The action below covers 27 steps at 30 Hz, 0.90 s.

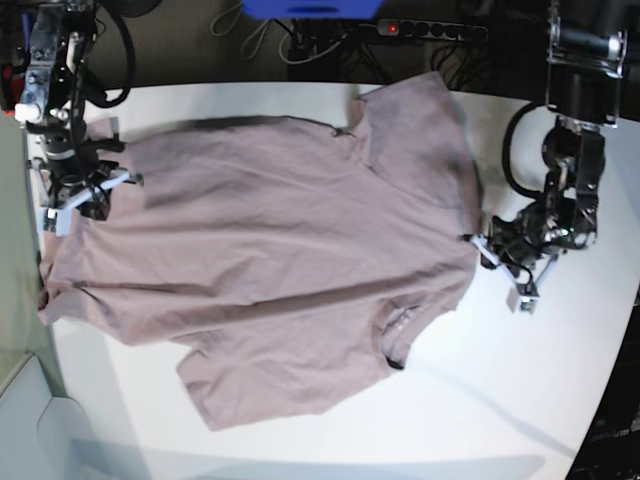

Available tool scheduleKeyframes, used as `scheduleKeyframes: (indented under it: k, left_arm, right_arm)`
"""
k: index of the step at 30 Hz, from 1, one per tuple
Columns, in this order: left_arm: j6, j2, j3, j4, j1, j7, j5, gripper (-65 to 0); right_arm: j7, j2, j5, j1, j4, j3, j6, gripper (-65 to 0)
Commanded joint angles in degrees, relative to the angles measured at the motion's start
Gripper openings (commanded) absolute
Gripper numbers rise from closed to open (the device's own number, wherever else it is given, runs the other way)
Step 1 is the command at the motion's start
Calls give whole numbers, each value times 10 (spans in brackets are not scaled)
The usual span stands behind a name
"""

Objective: Layout the t-shirt on the table in an organized manner, then fold the t-shirt properly
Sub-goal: 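Pull the held shirt edges apart with both grippers to smooth the body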

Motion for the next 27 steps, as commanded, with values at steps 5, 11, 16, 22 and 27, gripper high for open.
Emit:
scheduleKeyframes:
  k: [5, 11, 16, 22, 27]
  left_arm:
    - [0, -53, -5, 60, -15, 27, -58, -648]
    - [0, -37, -47, 132, 9, 67, -121, -648]
    - [1, 54, -46, 142, 32, 71, -104, -648]
    - [1, 116, 24, 135, 37, 64, -32, -648]
    - [0, 129, 39, 60, 33, 12, 45, -648]
  right_arm:
    - [16, 7, 0, -8, 9, 3, -3, -551]
    - [15, 7, 3, -28, 13, 2, -3, -551]
    - [15, -13, -1, -36, 13, 1, -3, -551]
    - [16, -14, -1, -53, 17, 2, -3, -551]
    - [16, -19, -1, -81, 35, 35, -3, -547]
